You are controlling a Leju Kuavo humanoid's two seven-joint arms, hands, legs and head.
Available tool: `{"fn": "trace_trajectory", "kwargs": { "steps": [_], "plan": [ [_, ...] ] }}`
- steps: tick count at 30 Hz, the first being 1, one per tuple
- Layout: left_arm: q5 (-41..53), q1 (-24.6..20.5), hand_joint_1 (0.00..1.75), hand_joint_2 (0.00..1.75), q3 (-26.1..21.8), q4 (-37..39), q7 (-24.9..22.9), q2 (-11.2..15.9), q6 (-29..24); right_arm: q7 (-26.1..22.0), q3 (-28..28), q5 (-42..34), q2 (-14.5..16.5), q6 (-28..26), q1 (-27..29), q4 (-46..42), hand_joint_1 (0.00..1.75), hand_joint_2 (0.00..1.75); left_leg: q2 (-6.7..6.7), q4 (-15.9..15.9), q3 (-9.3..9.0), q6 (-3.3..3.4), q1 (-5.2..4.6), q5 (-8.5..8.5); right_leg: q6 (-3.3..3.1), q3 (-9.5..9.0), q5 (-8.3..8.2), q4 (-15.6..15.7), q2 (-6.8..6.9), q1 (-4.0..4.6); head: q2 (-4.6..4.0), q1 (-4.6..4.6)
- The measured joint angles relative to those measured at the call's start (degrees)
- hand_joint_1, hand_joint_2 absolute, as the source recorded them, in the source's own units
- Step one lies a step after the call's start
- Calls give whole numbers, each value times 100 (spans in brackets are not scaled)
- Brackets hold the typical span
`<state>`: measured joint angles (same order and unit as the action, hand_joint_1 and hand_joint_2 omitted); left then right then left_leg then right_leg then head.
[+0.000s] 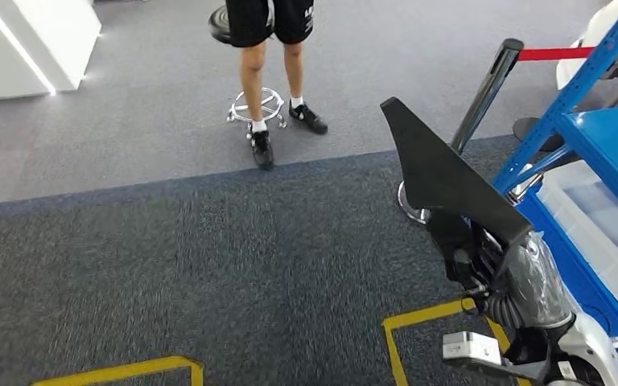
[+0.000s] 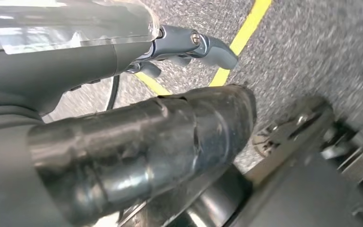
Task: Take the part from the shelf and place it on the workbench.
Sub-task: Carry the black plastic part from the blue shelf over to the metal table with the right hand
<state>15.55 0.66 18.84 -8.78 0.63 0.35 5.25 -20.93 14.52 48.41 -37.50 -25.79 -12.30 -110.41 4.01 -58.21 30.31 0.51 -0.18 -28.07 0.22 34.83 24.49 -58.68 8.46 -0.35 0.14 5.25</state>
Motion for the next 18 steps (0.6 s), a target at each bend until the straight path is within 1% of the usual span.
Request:
{"fn": "trace_trajectory", "kwargs": {
  "steps": [1,2,3,4,5,6,7,8,9,10,11,12,13,14,15,16,17,18],
  "plan": [
    [-2,7,0,0,0,1,-7,4,-1,-1,1,-7,3,0,-7,18,175,175,-67,42,30,77,-15,47,44,-9,-32,11,65,-12,0,0],
    [-4,17,0,0,0,1,-16,6,-1,-1,2,-13,5,-1,-10,36,175,175,-133,90,51,136,-17,108,86,-4,-22,5,23,-31,-1,2],
    [-7,22,0,0,0,2,-28,9,-1,-2,2,-17,8,-2,-11,51,175,175,-191,135,76,199,-6,177,121,23,65,-55,-133,-53,-1,1],
    [-8,25,0,0,0,2,-37,12,-1,-3,2,-19,10,-3,-7,66,175,175,-243,175,111,256,8,254,145,84,245,-222,-352,-67,-1,-2],
    [-10,21,0,0,0,2,-42,13,-1,-4,1,-20,13,-4,-1,81,175,175,-297,191,164,292,18,325,161,182,497,-504,-598,-84,-1,-5],
    [-12,12,0,0,0,2,-46,16,-2,-5,1,-20,15,-5,11,97,175,175,-362,189,241,317,17,387,171,299,760,-864,-756,-90,-1,-5],
    [-15,3,0,0,0,2,-46,19,-3,-5,1,-20,15,-5,23,115,175,175,-436,178,324,325,14,444,178,399,961,-1224,-821,-91,-1,-7],
    [-17,-4,0,0,0,2,-47,21,-3,-5,2,-20,16,-4,32,133,175,175,-518,161,410,320,14,499,187,435,1053,-1459,-840,-94,-1,-7],
    [-19,-6,0,0,0,2,-48,22,-4,-5,3,-20,17,-5,37,150,175,175,-600,136,496,307,18,550,195,375,1038,-1501,-845,-100,-1,-6],
    [-21,-5,0,0,0,2,-48,23,-2,-5,4,-20,18,-5,38,163,175,175,-682,105,580,288,29,596,204,207,933,-1324,-858,-111,-1,-7],
    [-22,-2,0,0,0,2,-48,22,-2,-5,4,-20,19,-6,36,173,175,175,-763,62,662,260,43,637,215,-58,789,-954,-909,-132,-1,-7],
    [-28,-1,0,0,0,2,-49,24,-1,-6,4,-20,20,-7,31,179,175,175,-838,21,744,226,53,673,223,-321,714,-552,-1017,-151,-1,-8],
    [-37,-2,0,0,0,2,-54,26,-1,-8,3,-20,21,-7,31,184,175,175,-914,-17,813,186,59,715,211,-506,650,-249,-1122,-159,0,-5],
    [-49,-3,0,0,-1,2,-59,31,1,-10,3,-20,23,-8,31,191,175,175,-984,-48,866,146,60,759,197,-605,636,-60,-1207,-159,0,-4],
    [-72,-2,0,0,-1,2,-60,36,11,-13,3,-20,28,-8,29,202,175,175,-1054,-51,907,107,55,806,172,-605,652,-20,-1235,-144,0,0],
    [-97,4,0,0,-4,2,-51,41,32,-16,4,-22,33,-9,28,212,175,175,-1128,-43,936,69,55,858,133,-571,616,-35,-1185,-130,1,3],
    [-129,17,0,0,-10,3,-26,48,65,-20,6,-28,37,-10,16,222,175,175,-1138,-44,966,42,61,885,93,-547,596,-25,-1109,-130,0,2],
    [-164,30,0,0,-16,3,6,53,105,-24,8,-38,43,-12,5,230,175,175,-1053,-85,1009,21,57,842,37,-520,563,-21,-1027,-128,0,8]
  ]
}}
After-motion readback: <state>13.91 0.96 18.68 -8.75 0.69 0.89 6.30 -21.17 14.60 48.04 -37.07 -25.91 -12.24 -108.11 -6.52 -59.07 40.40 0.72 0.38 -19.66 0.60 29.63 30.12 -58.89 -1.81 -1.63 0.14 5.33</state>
